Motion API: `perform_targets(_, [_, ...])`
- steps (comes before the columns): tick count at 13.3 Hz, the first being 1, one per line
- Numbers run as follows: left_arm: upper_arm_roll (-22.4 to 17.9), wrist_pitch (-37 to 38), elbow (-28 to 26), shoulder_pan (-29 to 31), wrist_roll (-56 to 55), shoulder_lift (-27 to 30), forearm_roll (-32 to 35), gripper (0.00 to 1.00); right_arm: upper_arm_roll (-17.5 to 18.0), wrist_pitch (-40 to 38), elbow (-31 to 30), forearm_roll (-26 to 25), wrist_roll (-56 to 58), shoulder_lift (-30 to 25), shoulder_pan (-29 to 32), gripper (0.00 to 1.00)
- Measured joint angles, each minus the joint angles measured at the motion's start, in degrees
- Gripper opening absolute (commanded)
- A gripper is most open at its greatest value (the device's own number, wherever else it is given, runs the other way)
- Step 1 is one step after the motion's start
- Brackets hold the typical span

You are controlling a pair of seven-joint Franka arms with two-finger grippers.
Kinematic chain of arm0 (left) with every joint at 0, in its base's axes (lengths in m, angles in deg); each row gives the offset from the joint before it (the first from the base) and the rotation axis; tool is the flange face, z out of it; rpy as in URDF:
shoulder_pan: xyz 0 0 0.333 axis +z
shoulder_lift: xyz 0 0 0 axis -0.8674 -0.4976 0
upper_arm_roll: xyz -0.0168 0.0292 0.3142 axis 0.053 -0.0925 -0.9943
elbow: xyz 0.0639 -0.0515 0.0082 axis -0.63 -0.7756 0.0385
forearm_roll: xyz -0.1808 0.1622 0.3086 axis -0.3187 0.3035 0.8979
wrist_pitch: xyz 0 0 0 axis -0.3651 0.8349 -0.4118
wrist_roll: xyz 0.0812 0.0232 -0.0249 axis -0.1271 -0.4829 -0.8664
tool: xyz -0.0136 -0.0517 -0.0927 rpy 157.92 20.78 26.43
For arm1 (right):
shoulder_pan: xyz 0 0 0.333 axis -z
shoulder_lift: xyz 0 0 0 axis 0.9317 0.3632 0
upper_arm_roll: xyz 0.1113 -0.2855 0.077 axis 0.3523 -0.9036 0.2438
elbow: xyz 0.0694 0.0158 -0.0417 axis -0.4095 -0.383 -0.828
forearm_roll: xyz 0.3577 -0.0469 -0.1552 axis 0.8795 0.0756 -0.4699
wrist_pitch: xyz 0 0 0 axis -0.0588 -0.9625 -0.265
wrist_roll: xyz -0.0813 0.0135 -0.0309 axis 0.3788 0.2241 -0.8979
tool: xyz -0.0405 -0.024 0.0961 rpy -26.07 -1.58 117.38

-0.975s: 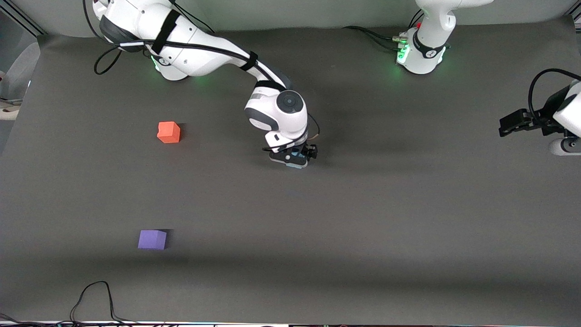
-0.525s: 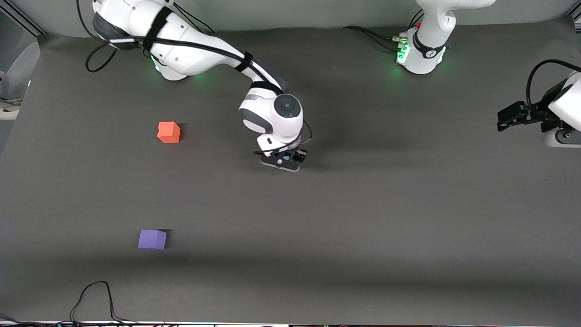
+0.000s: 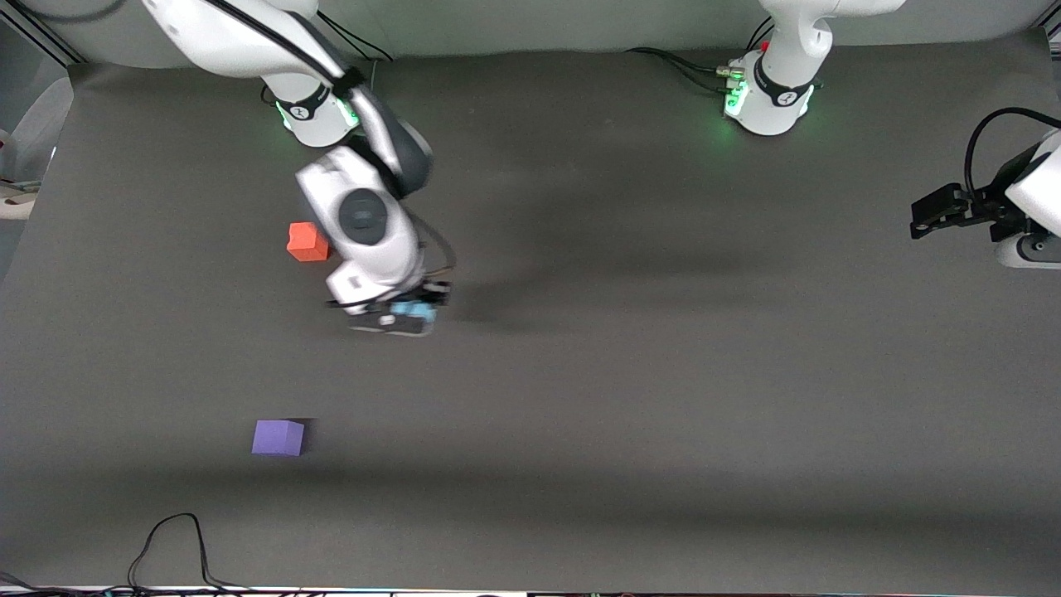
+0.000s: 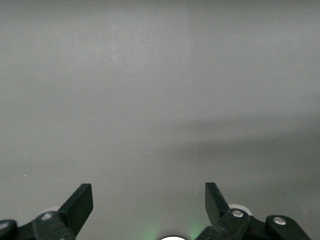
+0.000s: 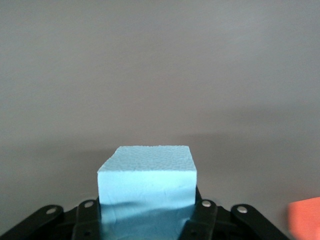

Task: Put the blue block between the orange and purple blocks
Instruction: 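Carry the blue block with the right gripper between orange and purple blocks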

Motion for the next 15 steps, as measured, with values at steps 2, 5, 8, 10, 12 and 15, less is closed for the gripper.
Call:
perform_targets(2, [0.08,0.0,0.0,-0.17,0.05,0.01,-0.02,1.0,-7.8,0.01,-4.63,2.16,8.0,-5.17,0.2,0.34])
perform_targets(5, [0.08,0.04,0.0,-0.19,0.94,0.03,-0.03,1.0,-17.28,4.04,-10.14,4.9,18.88,-6.88,0.31,0.36])
perform_targets(8, [0.07,0.07,0.0,-0.19,1.26,0.03,-0.03,1.0,-20.01,18.39,-19.55,5.16,21.67,-5.27,0.39,0.4])
perform_targets(10, [0.07,0.11,-0.01,-0.19,1.32,0.03,-0.03,1.0,-20.56,23.45,-21.98,5.16,21.67,-2.78,0.38,0.41])
perform_targets(12, [0.06,0.4,-0.01,-0.19,1.37,0.05,-0.03,1.0,-20.99,26.44,-22.16,5.16,22.53,-0.63,0.37,0.45])
perform_targets(15, [0.03,0.44,-0.01,-0.19,1.4,0.1,-0.03,1.0,-21.95,29.29,-22.15,5.16,24.71,1.71,0.38,0.97])
